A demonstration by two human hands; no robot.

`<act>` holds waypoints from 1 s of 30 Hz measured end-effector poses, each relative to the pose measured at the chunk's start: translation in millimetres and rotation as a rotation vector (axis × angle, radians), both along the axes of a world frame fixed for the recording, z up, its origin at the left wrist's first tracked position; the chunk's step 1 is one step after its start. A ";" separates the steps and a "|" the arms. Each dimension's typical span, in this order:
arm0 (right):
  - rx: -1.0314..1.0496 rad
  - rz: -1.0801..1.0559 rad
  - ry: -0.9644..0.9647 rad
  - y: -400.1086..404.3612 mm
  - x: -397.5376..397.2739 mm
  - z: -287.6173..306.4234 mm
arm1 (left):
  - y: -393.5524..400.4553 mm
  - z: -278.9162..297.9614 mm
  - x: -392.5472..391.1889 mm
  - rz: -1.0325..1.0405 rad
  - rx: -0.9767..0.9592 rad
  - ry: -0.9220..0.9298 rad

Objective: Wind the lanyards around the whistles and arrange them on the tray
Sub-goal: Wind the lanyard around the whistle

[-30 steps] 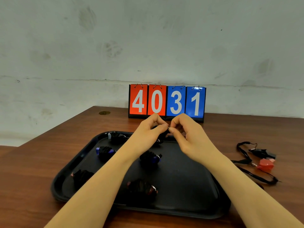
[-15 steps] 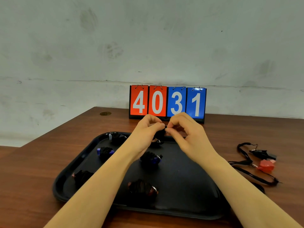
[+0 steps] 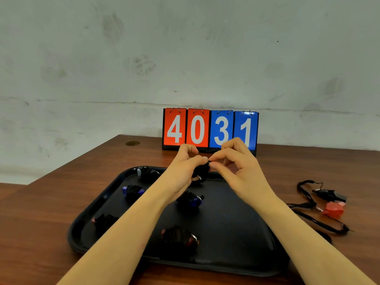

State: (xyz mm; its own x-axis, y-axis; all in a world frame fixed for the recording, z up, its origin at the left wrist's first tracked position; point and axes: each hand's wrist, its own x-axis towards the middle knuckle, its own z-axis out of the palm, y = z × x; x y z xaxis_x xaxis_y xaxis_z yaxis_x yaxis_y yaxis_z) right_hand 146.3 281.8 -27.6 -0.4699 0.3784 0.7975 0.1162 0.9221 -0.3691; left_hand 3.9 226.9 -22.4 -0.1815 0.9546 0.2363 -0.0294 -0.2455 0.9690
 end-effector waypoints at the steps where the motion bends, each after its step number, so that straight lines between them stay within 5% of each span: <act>1: -0.031 0.009 -0.036 -0.1 1.3 1.1 | 0.4 -0.5 -0.3 0.004 -0.003 0.019; 11: -0.159 0.048 -0.282 -1.4 8.9 8.2 | -1.0 0.0 2.1 0.062 0.015 0.256; 30: -0.574 0.047 0.088 -2.3 5.1 8.0 | -0.9 -5.6 2.7 0.175 0.274 0.478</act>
